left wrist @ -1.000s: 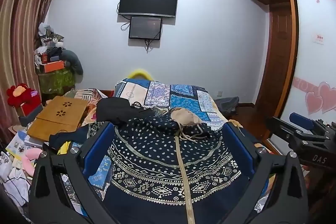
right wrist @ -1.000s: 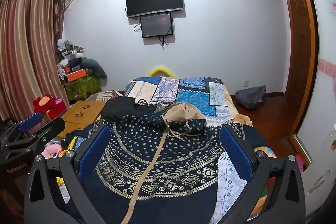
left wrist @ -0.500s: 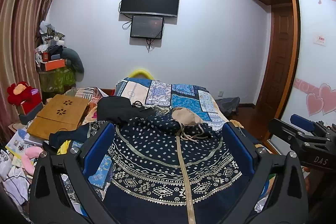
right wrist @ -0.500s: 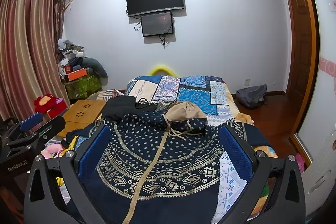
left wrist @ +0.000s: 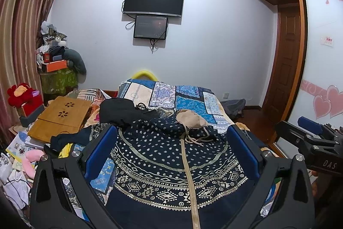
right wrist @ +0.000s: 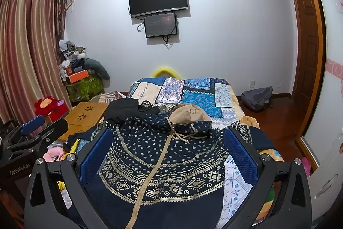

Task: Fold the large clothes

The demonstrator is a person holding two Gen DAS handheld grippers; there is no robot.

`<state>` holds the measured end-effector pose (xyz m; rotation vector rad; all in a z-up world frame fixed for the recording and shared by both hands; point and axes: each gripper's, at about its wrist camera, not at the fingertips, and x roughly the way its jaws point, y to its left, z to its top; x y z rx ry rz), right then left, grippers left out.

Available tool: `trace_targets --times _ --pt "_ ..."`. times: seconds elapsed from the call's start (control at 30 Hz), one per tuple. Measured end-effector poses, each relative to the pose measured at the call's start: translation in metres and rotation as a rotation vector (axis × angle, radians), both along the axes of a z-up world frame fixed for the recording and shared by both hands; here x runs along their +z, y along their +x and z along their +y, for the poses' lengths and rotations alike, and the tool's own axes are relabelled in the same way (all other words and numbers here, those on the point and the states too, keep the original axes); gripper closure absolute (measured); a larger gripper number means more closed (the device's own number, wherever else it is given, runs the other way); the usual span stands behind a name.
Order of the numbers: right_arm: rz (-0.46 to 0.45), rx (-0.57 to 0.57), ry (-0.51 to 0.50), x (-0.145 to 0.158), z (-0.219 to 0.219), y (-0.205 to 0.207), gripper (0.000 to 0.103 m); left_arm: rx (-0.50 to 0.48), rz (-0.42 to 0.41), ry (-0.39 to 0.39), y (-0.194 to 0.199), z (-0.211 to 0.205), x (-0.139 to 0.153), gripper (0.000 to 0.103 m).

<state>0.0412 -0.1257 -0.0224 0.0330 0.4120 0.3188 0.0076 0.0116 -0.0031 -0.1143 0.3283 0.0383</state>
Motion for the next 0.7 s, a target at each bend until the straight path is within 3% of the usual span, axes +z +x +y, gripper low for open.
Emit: trace_targets --times 0.7 --pt "0.004 -0.001 0.003 -0.0015 -0.0013 0.0015 0.0 0.0 0.002 0.005 0.0005 -0.0022 -0.0016 0.0"
